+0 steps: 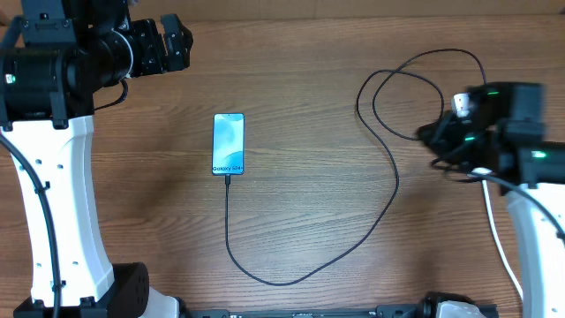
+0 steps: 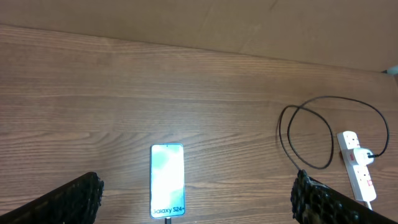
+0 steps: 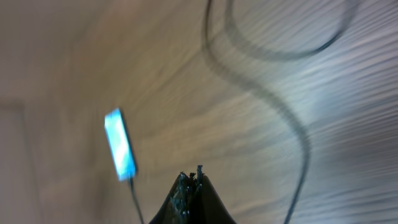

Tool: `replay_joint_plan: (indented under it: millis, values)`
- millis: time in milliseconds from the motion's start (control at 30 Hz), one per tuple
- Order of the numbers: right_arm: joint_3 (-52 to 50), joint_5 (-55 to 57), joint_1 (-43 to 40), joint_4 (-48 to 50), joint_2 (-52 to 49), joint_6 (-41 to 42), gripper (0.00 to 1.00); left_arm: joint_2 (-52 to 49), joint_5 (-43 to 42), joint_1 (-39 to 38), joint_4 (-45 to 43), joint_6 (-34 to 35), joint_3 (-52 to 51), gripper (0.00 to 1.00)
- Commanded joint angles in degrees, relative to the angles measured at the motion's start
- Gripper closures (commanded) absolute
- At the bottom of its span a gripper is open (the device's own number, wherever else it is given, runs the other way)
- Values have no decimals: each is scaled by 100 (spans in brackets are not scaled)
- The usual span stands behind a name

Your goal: Plug charger to phone and switch on socket

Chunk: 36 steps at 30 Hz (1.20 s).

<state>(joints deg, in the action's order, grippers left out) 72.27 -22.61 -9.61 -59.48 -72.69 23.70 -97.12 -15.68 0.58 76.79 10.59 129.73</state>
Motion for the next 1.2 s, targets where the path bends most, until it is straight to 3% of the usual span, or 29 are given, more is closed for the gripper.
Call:
replay_joint_plan:
  millis: [0, 200, 433, 767, 1167]
  values:
    - [157, -319, -800, 114, 39, -308, 96, 37, -87, 13, 37, 20, 17, 0]
    - [157, -1075, -1941, 581, -562, -479, 96, 37, -85, 13, 37, 17, 17, 0]
    - [157, -1609, -2625, 1233, -1598, -516, 96, 37, -85, 13, 39, 17, 17, 0]
    - [103, -1976, -3110, 2098, -2730, -210, 96, 37, -85, 13, 37, 17, 17, 0]
    - [81, -1843, -3167, 3147, -3639, 826, 96, 37, -85, 13, 37, 17, 17, 0]
